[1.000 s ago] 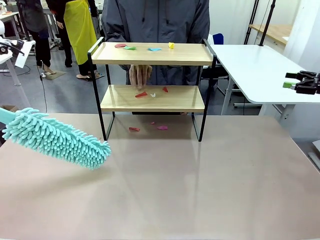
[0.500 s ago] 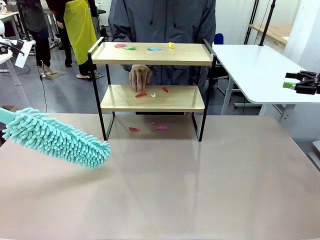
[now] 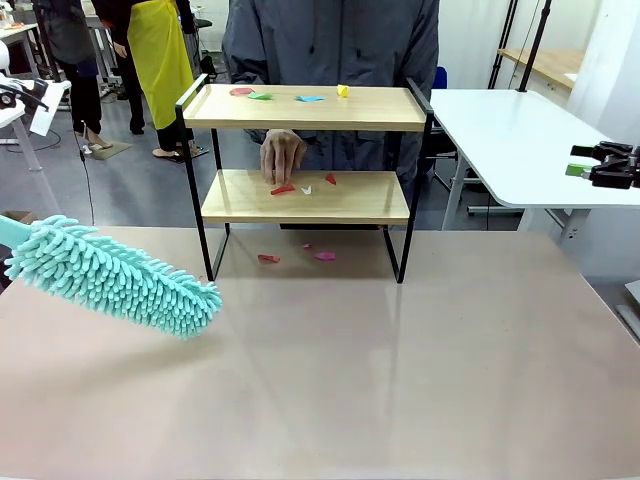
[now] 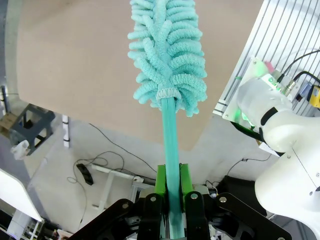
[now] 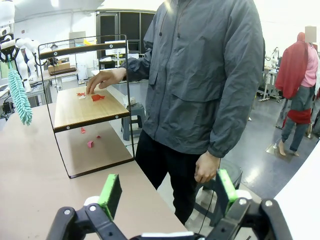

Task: Clean the shelf.
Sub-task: Clean the specific section of the Shelf indicated by the human with the Duster.

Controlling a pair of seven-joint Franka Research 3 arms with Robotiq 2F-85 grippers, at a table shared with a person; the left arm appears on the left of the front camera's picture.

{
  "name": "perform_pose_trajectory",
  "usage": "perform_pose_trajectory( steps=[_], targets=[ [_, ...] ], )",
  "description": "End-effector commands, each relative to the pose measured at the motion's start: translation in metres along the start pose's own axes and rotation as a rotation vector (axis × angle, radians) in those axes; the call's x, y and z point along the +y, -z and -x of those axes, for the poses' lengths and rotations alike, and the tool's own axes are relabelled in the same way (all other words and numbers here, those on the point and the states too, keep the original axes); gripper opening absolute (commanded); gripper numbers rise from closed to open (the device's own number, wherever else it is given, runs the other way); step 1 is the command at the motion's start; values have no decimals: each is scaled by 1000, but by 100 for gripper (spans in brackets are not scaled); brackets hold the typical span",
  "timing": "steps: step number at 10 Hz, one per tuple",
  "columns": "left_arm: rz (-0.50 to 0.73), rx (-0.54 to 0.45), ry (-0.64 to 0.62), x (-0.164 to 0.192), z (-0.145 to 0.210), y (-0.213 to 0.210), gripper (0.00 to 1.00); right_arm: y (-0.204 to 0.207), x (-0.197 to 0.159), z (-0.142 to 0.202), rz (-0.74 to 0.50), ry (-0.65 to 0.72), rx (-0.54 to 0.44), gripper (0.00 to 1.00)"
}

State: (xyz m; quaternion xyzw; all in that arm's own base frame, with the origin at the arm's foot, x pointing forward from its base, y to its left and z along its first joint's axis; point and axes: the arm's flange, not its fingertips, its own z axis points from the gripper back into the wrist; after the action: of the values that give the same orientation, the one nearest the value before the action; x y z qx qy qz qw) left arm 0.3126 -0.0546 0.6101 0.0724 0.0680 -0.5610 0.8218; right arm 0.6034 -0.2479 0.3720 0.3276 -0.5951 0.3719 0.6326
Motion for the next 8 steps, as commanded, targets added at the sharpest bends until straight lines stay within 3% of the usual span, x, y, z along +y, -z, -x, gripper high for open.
perform_pose_trajectory(
  steps=[1, 6, 8],
  targets=[
    [1, 1, 5, -2, 1, -1, 13, 1, 0, -2, -4, -4, 0, 100],
    [0, 0, 0, 0, 0, 0, 13, 1, 0, -2, -4, -4, 0, 100],
    [42, -143, -23, -26, 19, -25, 13, 1, 0, -2, -4, -4, 0, 100]
  ],
)
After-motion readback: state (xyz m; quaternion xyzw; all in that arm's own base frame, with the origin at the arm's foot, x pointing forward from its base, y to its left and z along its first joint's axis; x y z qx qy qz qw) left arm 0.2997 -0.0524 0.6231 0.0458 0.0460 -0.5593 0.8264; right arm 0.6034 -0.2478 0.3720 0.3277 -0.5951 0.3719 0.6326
